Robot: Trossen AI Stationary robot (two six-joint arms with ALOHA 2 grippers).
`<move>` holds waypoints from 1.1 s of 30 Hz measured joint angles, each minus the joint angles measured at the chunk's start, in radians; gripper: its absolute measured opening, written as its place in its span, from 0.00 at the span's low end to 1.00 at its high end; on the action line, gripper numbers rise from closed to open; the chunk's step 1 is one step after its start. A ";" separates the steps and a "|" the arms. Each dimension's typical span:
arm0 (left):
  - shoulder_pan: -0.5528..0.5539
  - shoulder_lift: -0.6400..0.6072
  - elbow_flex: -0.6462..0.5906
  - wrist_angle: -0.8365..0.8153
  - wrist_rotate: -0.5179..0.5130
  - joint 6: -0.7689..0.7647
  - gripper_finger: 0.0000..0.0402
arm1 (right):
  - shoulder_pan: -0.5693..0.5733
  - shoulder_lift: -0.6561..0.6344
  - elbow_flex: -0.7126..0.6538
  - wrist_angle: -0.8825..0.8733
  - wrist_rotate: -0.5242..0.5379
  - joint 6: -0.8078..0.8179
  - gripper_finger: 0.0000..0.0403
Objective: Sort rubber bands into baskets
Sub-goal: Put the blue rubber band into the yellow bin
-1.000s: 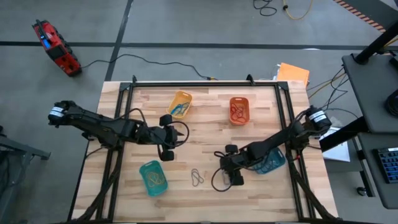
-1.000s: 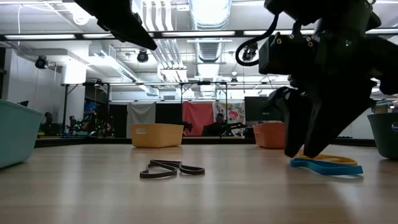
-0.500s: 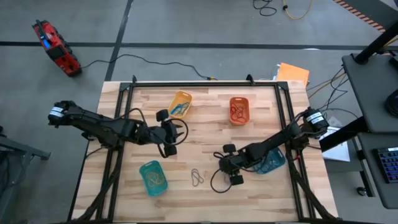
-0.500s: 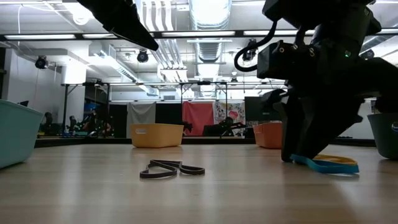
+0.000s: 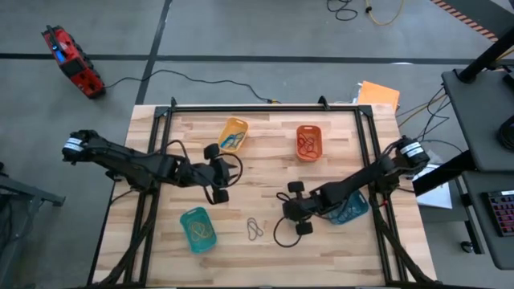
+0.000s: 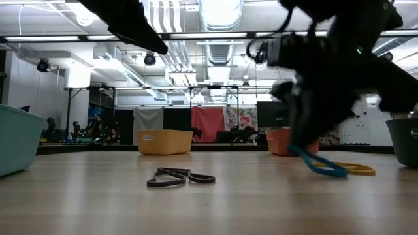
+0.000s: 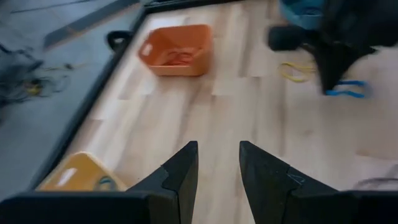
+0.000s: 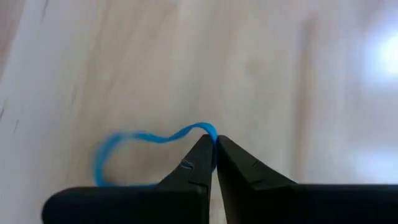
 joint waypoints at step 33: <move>0.004 0.003 -0.090 0.343 0.267 -0.026 0.38 | -0.097 -0.280 -0.268 0.993 0.210 -0.560 0.03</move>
